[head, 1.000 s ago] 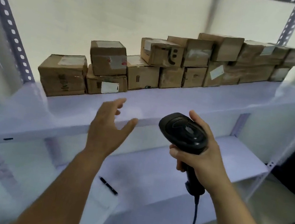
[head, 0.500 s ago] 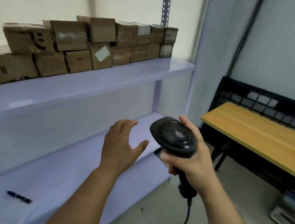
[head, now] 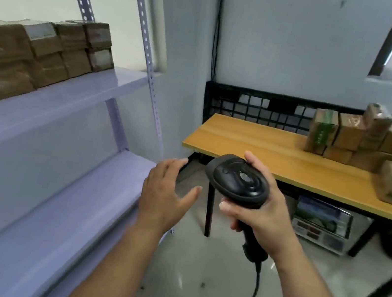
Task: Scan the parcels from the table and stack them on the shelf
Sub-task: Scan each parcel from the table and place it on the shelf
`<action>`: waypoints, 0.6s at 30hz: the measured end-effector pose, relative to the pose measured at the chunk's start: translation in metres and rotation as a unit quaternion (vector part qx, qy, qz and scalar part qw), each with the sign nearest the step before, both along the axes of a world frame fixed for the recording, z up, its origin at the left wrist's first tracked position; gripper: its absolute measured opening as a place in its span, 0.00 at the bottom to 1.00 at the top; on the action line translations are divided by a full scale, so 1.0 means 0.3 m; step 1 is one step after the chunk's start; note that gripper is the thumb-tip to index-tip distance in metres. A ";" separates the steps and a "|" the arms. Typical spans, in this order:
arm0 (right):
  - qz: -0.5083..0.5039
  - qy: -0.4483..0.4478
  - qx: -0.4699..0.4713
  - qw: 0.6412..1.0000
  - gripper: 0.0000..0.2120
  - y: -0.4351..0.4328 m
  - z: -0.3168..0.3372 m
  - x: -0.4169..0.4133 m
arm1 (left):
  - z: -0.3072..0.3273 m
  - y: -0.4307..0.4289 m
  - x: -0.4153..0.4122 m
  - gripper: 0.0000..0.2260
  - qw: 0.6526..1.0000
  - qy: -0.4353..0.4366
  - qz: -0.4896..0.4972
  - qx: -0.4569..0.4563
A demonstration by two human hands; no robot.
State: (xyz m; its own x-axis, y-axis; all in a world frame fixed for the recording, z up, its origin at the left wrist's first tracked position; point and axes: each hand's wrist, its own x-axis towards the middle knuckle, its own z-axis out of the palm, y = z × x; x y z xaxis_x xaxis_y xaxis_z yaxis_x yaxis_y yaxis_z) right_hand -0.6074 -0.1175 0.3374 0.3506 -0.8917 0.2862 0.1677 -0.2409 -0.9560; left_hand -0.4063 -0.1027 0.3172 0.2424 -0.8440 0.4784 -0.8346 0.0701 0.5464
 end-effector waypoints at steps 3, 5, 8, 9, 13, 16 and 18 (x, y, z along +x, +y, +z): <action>-0.038 0.021 0.000 0.999 0.45 -0.083 -0.003 -0.090 | -0.021 -0.140 -0.084 0.26 0.999 0.015 -0.037 -0.002; -0.069 0.032 0.001 0.997 0.45 -0.146 -0.005 -0.154 | -0.034 -0.246 -0.152 0.26 0.998 0.024 -0.066 0.003; -0.111 0.045 0.006 0.993 0.45 -0.251 0.003 -0.244 | -0.036 -0.404 -0.257 0.27 0.994 0.038 -0.104 0.022; -0.119 0.049 0.007 0.992 0.45 -0.289 0.009 -0.270 | -0.035 -0.455 -0.286 0.27 0.992 0.039 -0.116 0.024; -0.151 0.050 0.009 0.987 0.45 -0.447 0.028 -0.354 | -0.027 -0.655 -0.368 0.28 0.986 0.038 -0.159 0.034; -0.186 0.052 0.010 0.981 0.45 -0.556 0.036 -0.404 | -0.017 -0.805 -0.416 0.28 0.982 0.024 -0.186 0.039; -0.206 0.059 0.012 0.977 0.45 -0.619 0.040 -0.431 | -0.015 -0.897 -0.447 0.28 0.980 0.018 -0.194 0.043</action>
State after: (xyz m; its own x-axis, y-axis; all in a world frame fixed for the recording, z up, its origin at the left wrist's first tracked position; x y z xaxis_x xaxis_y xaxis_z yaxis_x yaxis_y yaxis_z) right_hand -0.7368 -0.3032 0.3495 -0.0103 -0.9698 0.2436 -0.0509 -0.2428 -0.9687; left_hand -0.5403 -0.3718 0.3127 -0.0902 -0.9128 0.3984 -0.7340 0.3313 0.5929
